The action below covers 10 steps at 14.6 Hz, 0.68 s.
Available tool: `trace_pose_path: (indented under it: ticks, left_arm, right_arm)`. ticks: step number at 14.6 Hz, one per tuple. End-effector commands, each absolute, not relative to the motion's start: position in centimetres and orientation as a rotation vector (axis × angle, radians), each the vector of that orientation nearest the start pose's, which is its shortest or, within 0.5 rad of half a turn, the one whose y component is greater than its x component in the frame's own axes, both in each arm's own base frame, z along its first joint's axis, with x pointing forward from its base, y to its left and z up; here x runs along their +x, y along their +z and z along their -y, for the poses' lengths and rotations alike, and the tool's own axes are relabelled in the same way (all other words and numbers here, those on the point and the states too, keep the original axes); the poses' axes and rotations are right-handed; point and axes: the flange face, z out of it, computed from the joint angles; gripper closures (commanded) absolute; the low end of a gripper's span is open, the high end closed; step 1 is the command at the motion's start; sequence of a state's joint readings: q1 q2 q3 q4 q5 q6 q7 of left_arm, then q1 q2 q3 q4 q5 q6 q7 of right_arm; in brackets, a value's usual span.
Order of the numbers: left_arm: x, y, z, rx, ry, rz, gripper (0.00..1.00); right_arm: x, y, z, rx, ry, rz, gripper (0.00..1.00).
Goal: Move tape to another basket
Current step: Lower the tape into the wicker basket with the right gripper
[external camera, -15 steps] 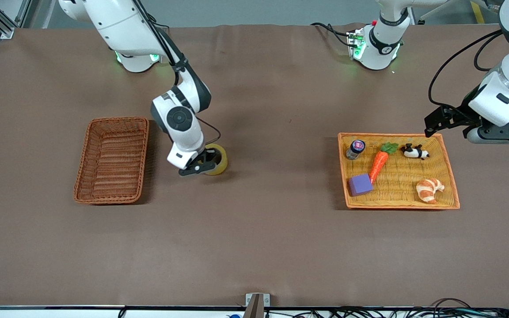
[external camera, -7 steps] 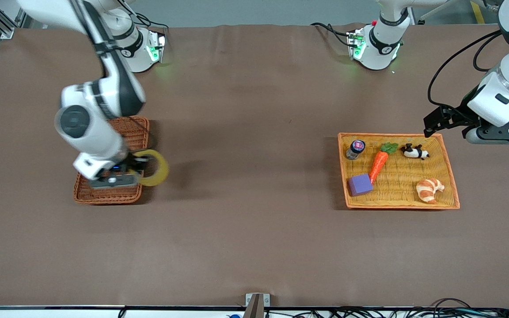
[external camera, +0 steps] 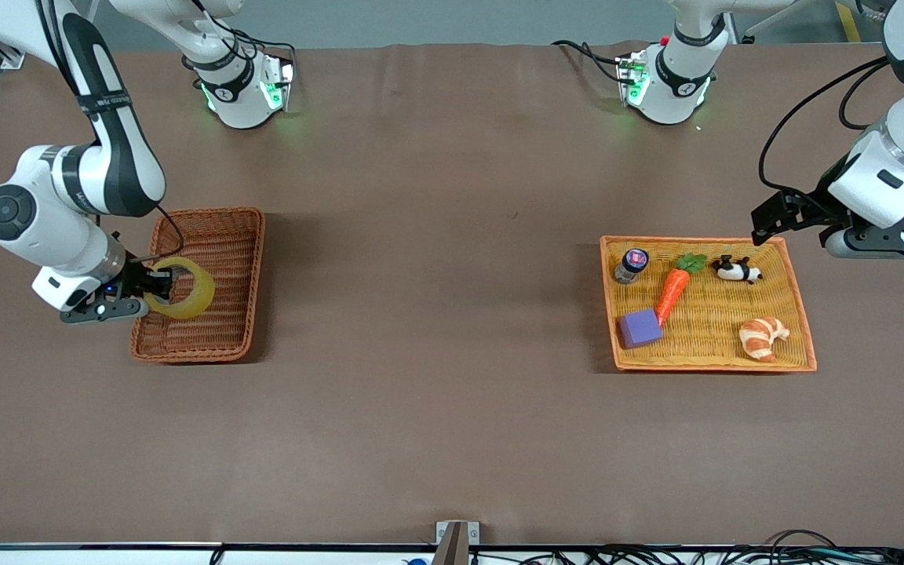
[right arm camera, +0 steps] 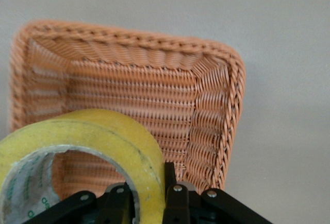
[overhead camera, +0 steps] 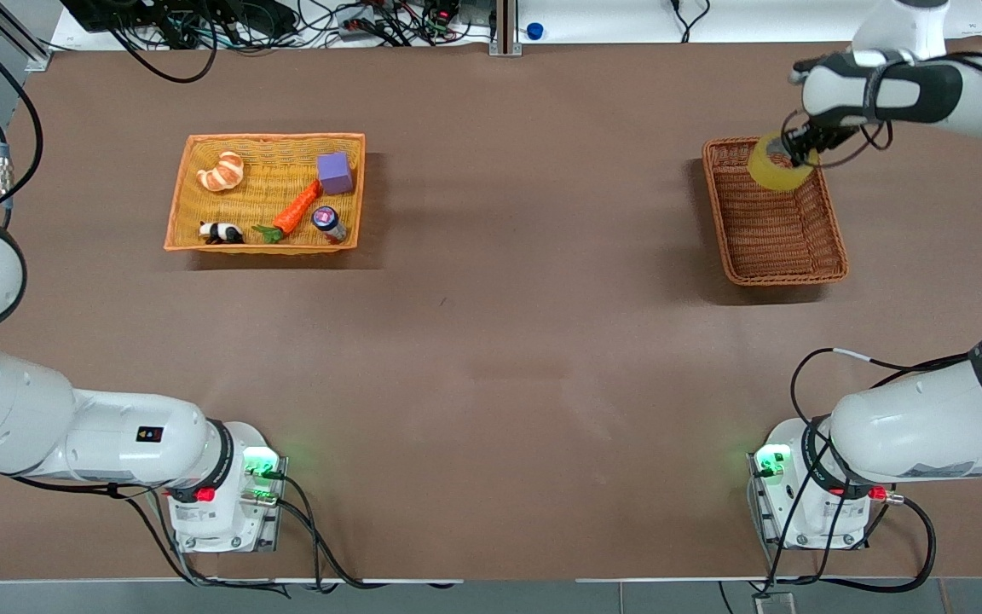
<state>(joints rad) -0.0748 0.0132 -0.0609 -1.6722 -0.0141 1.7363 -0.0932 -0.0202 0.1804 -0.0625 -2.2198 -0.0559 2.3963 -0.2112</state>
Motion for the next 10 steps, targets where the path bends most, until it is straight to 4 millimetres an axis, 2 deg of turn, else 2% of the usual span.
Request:
trace_pose_path:
  ticks: [1,3,6,10]
  left_arm:
    - [56.7,58.9,7.9,-3.158,-0.087,-0.058,0.00]
    - [56.2,59.5,8.3,-3.158,-0.087,-0.056,0.00]
    - [56.1,59.9,8.1,-3.156,-0.094,-0.061,0.00]
    - [56.1,60.1,7.7,-3.155,-0.097,-0.078,0.00]
  right_arm:
    - [50.2,28.0,4.7,-3.170,-0.025,0.327,1.00]
    - [48.9,26.4,4.4,-3.167,-0.038,0.330,0.99]
    - [47.8,24.9,4.2,-3.167,-0.080,0.334,0.98]
    - [47.7,23.2,4.2,-3.166,-0.087,0.337,0.91]
